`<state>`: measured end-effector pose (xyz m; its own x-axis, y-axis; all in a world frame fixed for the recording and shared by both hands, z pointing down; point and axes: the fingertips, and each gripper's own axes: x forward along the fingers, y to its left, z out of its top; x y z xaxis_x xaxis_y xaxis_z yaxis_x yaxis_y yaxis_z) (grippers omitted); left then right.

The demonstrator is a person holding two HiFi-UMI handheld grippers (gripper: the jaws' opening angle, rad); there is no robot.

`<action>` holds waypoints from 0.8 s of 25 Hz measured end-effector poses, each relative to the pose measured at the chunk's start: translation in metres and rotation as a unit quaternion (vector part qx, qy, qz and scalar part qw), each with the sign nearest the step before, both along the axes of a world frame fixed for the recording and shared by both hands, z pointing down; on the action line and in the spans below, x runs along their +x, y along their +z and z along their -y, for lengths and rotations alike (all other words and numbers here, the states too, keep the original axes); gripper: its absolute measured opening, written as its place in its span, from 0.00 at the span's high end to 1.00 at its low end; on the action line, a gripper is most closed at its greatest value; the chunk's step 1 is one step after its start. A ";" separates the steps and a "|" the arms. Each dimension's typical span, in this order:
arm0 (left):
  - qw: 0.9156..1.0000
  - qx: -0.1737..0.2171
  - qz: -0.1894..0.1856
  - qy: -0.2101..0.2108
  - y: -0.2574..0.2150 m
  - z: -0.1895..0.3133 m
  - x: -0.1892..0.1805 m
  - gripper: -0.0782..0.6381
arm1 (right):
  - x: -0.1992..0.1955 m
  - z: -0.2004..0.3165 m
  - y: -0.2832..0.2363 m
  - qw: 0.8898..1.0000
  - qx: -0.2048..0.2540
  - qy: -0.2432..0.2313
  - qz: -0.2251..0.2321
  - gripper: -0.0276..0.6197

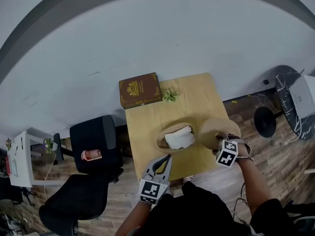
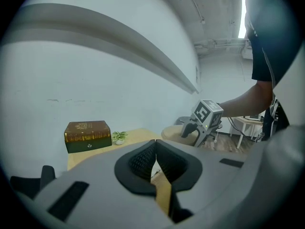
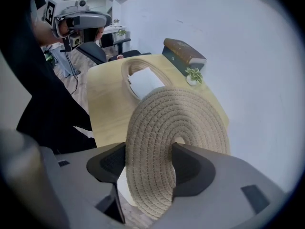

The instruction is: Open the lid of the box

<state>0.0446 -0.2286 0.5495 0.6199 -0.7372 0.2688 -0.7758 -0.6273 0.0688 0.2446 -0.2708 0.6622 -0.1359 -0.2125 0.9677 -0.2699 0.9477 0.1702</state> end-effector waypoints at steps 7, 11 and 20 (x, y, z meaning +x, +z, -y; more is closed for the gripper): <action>1.000 -0.008 0.004 0.016 0.009 0.003 0.013 0.86 | 0.025 0.001 0.030 0.997 -0.020 0.076 0.017 0.47; 1.000 -0.013 0.010 0.018 0.012 0.002 0.015 0.86 | 0.019 0.000 0.050 0.996 -0.030 0.074 0.027 0.47; 0.999 -0.035 0.026 0.003 0.027 0.001 0.005 0.86 | 0.019 0.012 0.093 0.997 -0.056 0.057 0.016 0.47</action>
<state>0.0491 -0.2301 0.5762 0.6076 -0.7119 0.3521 -0.7761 -0.6264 0.0729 0.2640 -0.2824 0.7549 -0.1488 -0.1194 0.9816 -0.3806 0.9231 0.0546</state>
